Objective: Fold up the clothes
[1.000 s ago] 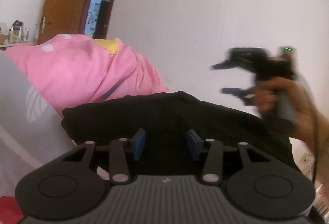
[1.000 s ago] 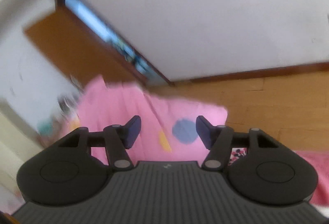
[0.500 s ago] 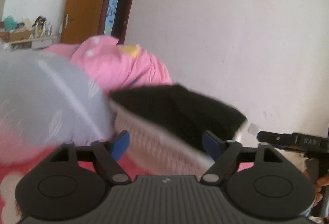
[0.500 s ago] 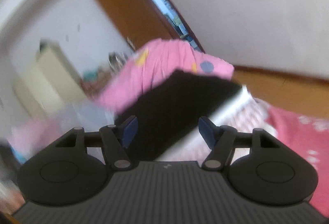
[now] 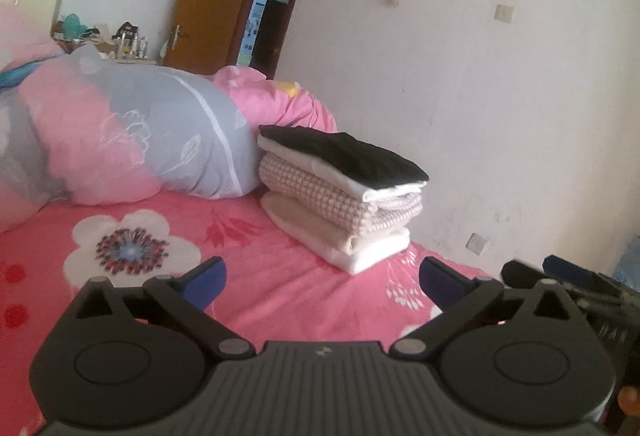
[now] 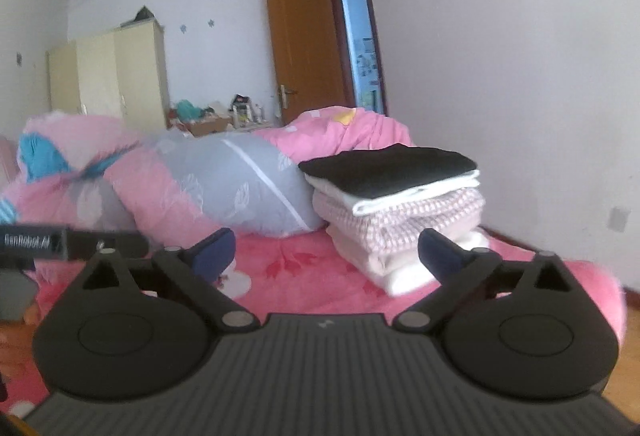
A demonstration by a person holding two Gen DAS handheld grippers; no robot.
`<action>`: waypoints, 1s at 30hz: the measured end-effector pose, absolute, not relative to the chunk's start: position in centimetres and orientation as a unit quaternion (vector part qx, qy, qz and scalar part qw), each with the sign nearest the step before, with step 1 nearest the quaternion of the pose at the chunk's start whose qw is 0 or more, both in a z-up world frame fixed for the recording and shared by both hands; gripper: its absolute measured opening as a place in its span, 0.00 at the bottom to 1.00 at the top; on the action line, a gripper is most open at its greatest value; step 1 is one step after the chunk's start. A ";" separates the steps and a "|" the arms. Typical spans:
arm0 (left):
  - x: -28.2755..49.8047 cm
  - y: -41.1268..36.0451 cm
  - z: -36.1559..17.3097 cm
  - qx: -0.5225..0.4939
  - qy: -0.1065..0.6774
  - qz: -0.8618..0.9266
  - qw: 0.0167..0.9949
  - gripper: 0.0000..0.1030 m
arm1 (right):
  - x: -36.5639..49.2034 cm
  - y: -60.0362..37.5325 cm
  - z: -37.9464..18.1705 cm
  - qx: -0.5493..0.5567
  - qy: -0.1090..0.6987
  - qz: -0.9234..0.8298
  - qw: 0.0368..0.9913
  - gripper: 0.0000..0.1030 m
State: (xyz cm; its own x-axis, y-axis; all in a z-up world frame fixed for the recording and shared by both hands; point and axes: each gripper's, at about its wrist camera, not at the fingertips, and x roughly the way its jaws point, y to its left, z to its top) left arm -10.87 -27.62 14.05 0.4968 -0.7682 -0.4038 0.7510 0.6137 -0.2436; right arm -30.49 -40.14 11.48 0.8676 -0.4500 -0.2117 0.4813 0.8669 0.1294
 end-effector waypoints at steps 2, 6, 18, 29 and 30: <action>-12.3 -26.7 14.3 -0.014 0.246 -0.439 0.864 1.00 | -30.9 -37.4 11.8 0.074 0.101 -0.261 0.957 0.99; -14.9 -24.9 14.7 -0.003 0.245 -0.427 0.870 1.00 | -32.0 -33.5 12.6 0.061 0.105 -0.297 0.947 0.99; -18.1 -23.1 17.0 0.017 0.216 -0.321 0.922 1.00 | -33.5 -29.3 12.9 0.047 0.117 -0.379 0.917 0.99; -20.0 -23.5 18.2 0.037 0.201 -0.300 0.932 1.00 | -34.8 -28.1 13.6 0.056 0.116 -0.409 0.903 0.99; -20.0 -23.7 18.1 0.040 0.202 -0.299 0.932 1.00 | -34.8 -28.0 13.5 0.056 0.114 -0.411 0.903 0.99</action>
State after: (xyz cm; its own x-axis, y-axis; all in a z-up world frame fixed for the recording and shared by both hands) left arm -20.01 -23.68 18.13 0.7399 -0.5412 -0.3995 0.5732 0.8181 -0.0466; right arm -34.82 -28.03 13.54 0.6358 -0.7297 -0.2517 0.7551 0.6555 0.0071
